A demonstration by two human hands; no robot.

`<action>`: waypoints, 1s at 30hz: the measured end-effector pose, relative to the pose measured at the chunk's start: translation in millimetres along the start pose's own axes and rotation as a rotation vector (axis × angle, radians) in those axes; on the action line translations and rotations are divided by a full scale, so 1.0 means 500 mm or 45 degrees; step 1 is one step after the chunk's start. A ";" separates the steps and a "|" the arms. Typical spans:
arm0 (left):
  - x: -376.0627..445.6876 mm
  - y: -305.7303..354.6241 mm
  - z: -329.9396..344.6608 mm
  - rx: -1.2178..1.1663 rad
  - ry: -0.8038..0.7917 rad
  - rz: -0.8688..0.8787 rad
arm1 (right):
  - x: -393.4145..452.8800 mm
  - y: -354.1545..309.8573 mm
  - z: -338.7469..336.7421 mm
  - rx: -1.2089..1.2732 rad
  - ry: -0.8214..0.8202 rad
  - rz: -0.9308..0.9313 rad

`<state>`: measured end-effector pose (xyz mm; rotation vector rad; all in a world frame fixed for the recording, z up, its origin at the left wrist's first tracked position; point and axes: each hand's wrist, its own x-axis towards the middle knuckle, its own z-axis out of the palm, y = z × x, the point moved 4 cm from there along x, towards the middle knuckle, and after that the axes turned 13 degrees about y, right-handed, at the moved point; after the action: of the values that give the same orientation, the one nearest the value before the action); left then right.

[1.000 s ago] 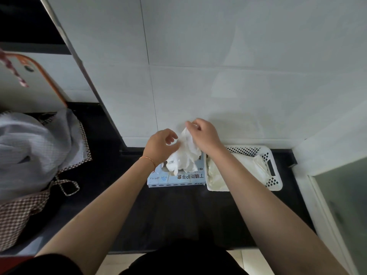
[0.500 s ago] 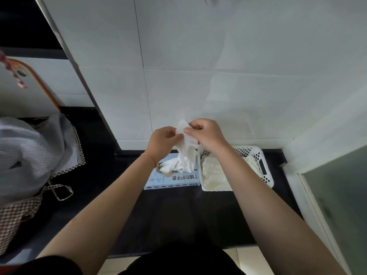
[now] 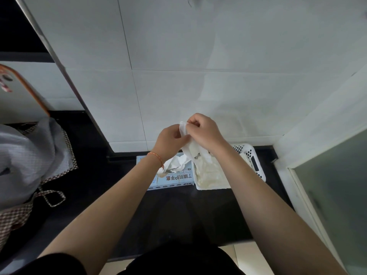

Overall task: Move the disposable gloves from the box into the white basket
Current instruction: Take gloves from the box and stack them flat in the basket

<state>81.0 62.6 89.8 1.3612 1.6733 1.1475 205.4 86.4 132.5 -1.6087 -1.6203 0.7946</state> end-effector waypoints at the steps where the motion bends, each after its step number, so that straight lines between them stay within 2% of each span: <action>1: 0.003 -0.001 0.000 0.004 0.029 -0.002 | 0.001 0.000 -0.004 0.000 0.017 -0.010; 6: 0.009 -0.004 -0.008 -0.130 0.045 -0.133 | 0.011 -0.001 -0.030 -0.071 0.070 -0.067; 9: 0.008 -0.005 -0.004 -0.247 -0.118 -0.195 | 0.016 -0.001 -0.041 -0.045 0.088 -0.053; 12: 0.011 -0.014 0.008 -0.040 -0.292 -0.124 | 0.017 -0.005 -0.046 -0.035 0.093 -0.049; 17: 0.014 -0.057 0.017 0.164 -0.366 -0.192 | 0.020 0.022 -0.060 -0.011 0.179 0.007; 24: 0.022 -0.076 0.020 0.056 -0.482 -0.326 | 0.036 0.134 -0.088 0.020 0.244 0.337; 30: 0.061 -0.086 0.124 0.446 -0.610 -0.168 | 0.026 0.288 -0.127 0.007 0.206 0.648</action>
<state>114.4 102.7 27.4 1.5583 1.6155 0.4126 339.2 100.8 50.1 -2.0579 -1.1036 0.8889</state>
